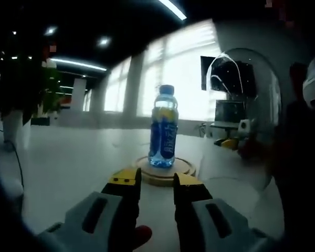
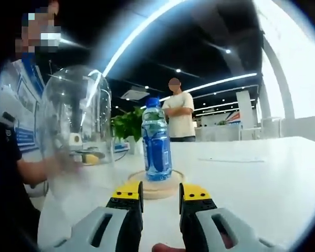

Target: Open the cover put in the Mizone put the cover back on

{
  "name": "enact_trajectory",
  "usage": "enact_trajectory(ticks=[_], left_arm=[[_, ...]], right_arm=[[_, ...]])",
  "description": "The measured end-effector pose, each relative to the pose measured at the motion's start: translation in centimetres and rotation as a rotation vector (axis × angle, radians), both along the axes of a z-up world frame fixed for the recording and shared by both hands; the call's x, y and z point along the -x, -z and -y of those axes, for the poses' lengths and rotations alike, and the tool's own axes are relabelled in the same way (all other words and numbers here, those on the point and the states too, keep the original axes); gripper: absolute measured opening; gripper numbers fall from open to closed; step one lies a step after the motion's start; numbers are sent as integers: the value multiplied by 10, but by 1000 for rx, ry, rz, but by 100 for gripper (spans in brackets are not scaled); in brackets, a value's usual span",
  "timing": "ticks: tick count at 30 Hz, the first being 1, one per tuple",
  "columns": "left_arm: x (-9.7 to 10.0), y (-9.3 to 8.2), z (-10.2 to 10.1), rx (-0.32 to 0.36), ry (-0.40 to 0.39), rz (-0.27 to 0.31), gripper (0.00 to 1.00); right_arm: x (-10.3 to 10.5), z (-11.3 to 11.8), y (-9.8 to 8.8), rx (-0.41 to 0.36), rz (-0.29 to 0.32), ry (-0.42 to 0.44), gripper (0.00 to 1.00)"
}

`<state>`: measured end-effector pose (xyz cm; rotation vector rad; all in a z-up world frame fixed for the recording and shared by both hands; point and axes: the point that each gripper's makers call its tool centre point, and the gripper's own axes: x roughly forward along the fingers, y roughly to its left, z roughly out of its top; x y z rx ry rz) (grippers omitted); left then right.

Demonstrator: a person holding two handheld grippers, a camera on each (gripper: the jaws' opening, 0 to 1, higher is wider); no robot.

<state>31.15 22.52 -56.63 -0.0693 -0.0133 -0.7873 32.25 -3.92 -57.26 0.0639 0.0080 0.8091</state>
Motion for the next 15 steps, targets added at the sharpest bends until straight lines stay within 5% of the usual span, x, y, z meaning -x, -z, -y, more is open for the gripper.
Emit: enact_trajectory(ticks=[8,15], left_arm=[[23,-7,12,-20,94,24,21],[41,-16,9,-7,168,29,26]], right_arm=[[4,-8,-12,40,50,-66,23],[34,-23,-21,48,77,-273,28]])
